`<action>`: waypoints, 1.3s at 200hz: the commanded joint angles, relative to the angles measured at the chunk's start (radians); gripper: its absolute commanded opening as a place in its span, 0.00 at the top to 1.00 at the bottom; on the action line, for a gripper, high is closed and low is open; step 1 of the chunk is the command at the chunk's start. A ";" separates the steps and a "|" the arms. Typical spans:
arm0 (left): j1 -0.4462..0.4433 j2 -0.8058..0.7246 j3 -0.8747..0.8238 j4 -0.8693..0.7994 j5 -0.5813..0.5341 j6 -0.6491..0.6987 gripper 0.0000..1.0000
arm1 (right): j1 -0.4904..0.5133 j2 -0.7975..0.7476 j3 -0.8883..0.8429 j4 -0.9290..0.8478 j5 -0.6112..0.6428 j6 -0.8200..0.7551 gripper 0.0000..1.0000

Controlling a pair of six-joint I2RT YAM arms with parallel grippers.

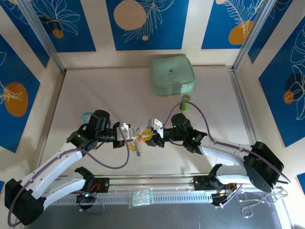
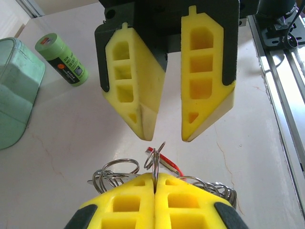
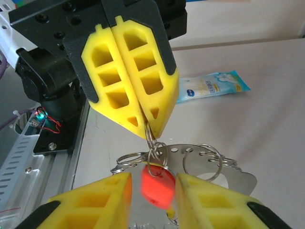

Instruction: Put the keys on the keyring

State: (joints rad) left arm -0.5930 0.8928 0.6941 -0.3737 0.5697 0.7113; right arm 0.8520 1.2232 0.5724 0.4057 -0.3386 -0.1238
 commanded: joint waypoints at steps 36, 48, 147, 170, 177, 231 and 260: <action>0.002 -0.007 0.018 0.016 0.044 -0.017 1.00 | 0.021 0.021 0.050 0.018 0.016 -0.011 0.78; 0.003 -0.006 0.021 0.012 0.043 -0.018 1.00 | 0.024 0.026 0.055 0.016 0.024 -0.014 0.81; 0.002 -0.021 0.000 0.064 0.039 -0.079 1.00 | 0.034 0.064 -0.009 0.047 0.177 -0.068 1.00; 0.002 -0.021 -0.009 0.085 0.050 -0.108 1.00 | 0.069 0.109 0.003 0.066 0.198 -0.089 1.00; 0.002 -0.022 -0.010 0.087 0.048 -0.110 1.00 | 0.077 0.118 0.007 0.073 0.198 -0.090 1.00; 0.003 -0.032 -0.026 0.118 0.032 -0.170 1.00 | 0.070 0.066 -0.054 0.148 0.235 -0.057 0.61; 0.002 -0.064 -0.056 0.154 0.062 -0.224 1.00 | 0.033 0.031 -0.115 0.184 0.195 -0.024 0.58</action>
State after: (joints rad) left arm -0.5930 0.8692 0.6632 -0.2928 0.5739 0.5518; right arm 0.9096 1.2881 0.5030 0.5354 -0.1307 -0.1764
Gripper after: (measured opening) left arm 0.043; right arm 0.412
